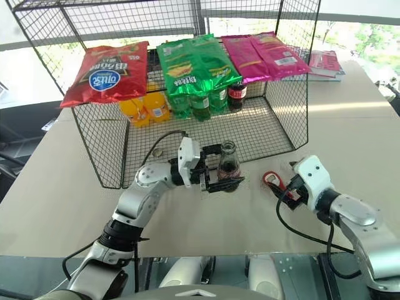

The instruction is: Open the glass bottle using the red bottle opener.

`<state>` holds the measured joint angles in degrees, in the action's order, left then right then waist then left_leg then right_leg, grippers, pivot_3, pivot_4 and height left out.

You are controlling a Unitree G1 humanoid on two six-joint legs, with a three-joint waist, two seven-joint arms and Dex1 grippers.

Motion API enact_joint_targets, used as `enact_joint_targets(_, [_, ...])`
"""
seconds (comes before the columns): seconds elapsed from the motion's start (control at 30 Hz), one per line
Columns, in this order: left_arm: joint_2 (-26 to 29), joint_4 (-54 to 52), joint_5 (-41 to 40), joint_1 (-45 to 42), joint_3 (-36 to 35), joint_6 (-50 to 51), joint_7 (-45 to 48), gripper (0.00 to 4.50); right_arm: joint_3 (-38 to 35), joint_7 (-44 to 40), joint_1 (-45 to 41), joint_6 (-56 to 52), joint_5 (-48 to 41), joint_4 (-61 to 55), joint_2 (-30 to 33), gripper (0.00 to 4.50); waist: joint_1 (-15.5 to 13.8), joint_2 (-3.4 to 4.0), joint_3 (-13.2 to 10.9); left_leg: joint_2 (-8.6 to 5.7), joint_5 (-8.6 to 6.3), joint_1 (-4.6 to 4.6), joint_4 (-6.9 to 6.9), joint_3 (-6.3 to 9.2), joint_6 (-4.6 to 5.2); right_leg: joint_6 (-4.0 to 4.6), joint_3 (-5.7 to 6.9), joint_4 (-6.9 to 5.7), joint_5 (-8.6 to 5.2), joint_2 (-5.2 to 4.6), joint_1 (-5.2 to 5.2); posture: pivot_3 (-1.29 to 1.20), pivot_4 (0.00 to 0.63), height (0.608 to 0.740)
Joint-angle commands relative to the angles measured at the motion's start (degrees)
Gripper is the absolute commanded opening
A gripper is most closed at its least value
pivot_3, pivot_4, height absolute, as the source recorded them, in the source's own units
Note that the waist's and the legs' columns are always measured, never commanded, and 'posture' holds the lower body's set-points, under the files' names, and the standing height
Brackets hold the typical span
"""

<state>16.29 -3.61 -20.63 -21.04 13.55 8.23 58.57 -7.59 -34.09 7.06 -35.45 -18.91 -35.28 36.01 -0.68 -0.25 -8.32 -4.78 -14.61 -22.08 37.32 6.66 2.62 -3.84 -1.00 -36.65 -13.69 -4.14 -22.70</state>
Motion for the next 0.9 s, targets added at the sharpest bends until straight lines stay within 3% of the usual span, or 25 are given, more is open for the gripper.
enact_joint_targets(0.03, [1.13, -3.99, -2.43, 0.15, -1.45, 1.39, 0.44, 4.47, -0.08, -1.43, -1.02, 4.21, -0.21, -1.46, 0.29, 4.50, -0.07, -0.01, -0.01, -0.01, 0.00, 0.00, 0.00, 0.00, 0.00, 0.00, 0.00, 0.00, 0.00, 0.00, 0.00, 0.00, 0.150, 0.740])
enact_joint_targets(0.2, [2.83, -8.30, -5.08, 0.77, -3.58, 2.82, -0.02, 4.47, -1.26, -1.90, -2.56, 6.00, -0.91, 0.17, -0.04, 4.50, -0.14, -0.02, -0.03, -0.03, 0.02, -0.03, 0.00, 0.00, -0.04, 0.01, -0.02, 0.01, 0.01, -0.03, -0.02, 0.00, 0.150, 0.740])
enact_joint_targets(0.5, [11.98, -18.81, -10.24, 7.77, -8.41, 4.90, 2.82, 4.47, -3.20, -3.30, -1.75, 10.14, 0.24, 5.01, 1.13, 4.50, -0.30, 0.03, -0.10, -0.01, -0.01, -0.04, -0.12, -0.01, -0.03, 0.04, -0.07, 0.02, -0.01, -0.11, -0.08, 0.00, 0.150, 0.740])
enact_joint_targets(0.73, [11.93, -25.42, -11.37, 12.22, -19.01, 9.40, -12.13, 4.47, -5.93, -5.39, 2.19, 16.70, 0.83, 6.20, 1.72, 4.50, -0.15, 0.01, -0.16, 0.01, -0.01, -0.03, -0.16, -0.01, -0.04, 0.04, -0.08, 0.02, -0.01, -0.26, -0.10, 0.00, 0.150, 0.740])
enact_joint_targets(0.9, [15.53, -31.22, -13.76, 20.81, -24.65, 14.39, -15.29, 4.47, -10.21, -9.24, 9.35, 23.65, -0.79, 6.71, 1.13, 4.50, -0.18, 0.01, -0.16, -0.01, 0.00, -0.03, -0.17, -0.02, -0.06, 0.03, -0.08, 0.05, 0.00, -0.29, -0.08, 0.00, 0.150, 0.740])
